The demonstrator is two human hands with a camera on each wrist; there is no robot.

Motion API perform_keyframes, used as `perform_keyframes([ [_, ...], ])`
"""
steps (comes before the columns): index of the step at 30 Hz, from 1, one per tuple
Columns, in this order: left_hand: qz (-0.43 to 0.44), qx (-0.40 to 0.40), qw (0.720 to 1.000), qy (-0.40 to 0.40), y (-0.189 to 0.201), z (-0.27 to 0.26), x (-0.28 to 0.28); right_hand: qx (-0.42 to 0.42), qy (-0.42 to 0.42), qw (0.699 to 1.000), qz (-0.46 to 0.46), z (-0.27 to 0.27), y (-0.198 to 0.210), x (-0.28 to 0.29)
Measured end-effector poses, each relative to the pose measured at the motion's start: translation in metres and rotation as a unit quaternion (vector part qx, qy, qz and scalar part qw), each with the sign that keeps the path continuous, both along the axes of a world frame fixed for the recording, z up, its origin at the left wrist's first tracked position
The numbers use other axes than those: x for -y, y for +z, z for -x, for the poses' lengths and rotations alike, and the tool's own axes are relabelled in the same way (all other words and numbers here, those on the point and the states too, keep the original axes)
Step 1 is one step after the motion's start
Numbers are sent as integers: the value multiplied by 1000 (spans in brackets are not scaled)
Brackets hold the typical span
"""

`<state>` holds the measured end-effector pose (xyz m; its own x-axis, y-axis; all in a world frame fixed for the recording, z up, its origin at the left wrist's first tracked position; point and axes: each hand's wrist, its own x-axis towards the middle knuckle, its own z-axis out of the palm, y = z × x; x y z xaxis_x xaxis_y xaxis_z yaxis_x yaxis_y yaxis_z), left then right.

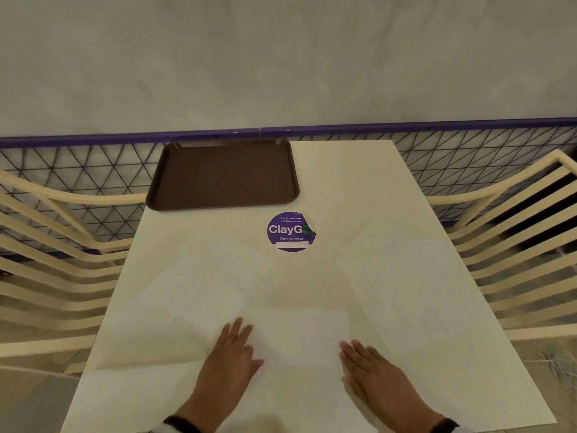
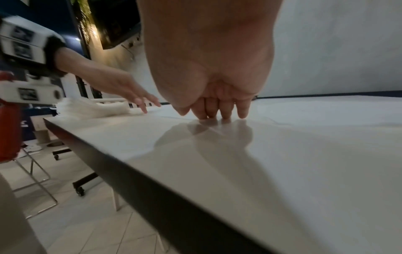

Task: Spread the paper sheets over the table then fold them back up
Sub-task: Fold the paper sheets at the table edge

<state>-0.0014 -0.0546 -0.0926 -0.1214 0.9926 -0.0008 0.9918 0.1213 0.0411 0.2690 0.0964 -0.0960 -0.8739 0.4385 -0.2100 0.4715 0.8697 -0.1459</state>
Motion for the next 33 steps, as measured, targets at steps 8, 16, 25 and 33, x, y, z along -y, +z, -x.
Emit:
perform_keyframes([
  [8,203,72,976,15,45,-7,-105,-40,-29,998,-41,42,25,-25],
  [16,187,21,982,15,60,-16,-100,-57,-11,997,-47,102,57,-34],
  [25,-115,288,914,262,127,50,-16,-64,-64,995,36,154,102,-39],
  [33,-296,455,721,431,150,111,84,-163,-110,914,356,223,137,6],
])
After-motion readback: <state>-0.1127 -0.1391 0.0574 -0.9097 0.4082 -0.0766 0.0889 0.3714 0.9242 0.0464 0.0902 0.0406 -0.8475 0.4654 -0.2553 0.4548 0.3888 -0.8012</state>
